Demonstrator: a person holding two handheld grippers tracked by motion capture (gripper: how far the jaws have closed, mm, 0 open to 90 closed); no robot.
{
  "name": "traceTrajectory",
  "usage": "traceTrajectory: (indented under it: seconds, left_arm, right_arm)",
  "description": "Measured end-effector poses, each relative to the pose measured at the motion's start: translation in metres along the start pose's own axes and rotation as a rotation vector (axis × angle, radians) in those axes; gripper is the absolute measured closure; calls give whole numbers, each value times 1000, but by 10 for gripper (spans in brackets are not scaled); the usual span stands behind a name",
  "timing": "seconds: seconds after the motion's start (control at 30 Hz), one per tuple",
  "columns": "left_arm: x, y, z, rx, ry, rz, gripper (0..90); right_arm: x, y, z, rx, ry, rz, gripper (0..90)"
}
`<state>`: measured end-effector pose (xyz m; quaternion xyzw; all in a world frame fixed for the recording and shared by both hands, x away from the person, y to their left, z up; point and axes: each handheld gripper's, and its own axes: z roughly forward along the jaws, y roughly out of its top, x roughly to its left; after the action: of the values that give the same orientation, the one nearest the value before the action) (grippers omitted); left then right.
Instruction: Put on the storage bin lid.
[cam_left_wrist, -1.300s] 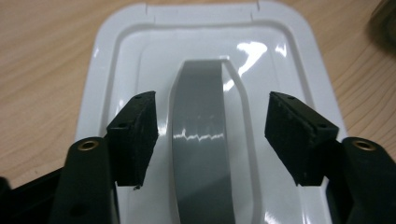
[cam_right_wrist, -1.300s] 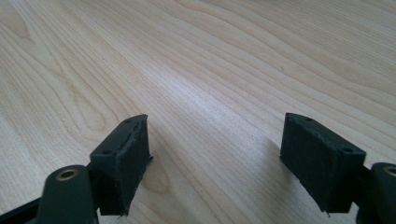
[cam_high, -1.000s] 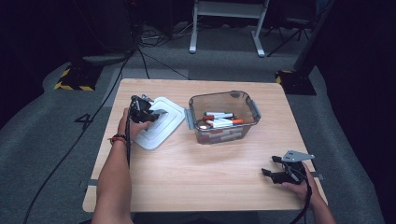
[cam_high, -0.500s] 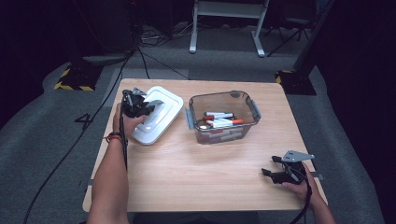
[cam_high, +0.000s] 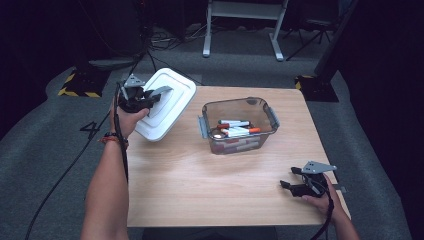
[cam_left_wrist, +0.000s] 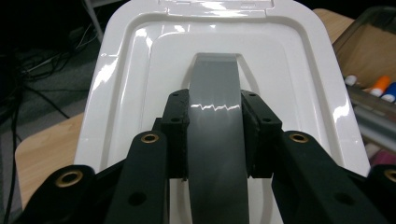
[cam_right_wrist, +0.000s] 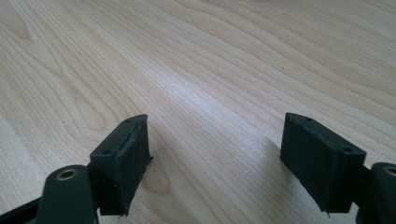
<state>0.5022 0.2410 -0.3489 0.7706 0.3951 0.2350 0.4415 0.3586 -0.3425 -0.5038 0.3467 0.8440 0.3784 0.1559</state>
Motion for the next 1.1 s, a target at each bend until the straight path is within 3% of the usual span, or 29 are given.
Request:
traceTrajectory:
  seconds: [0.2,0.43,0.77,0.93,1.1]
  left_arm:
    - [-16,18,-2,-31,-63,41,670]
    - [-38,37,6,-20,-133,106,670]
    - [-83,66,45,45,-298,212,670]
    - [-101,79,65,98,-324,267,669]
    - [-124,87,83,99,-368,288,669]
  right_arm:
    - [0,0,0,0,0,0,243]
    - [0,0,0,0,-1,-1,243]
    - [0,0,0,-1,-1,-2,243]
    - [0,0,0,-1,-4,-5,243]
    - [0,0,0,-1,-4,-5,243]
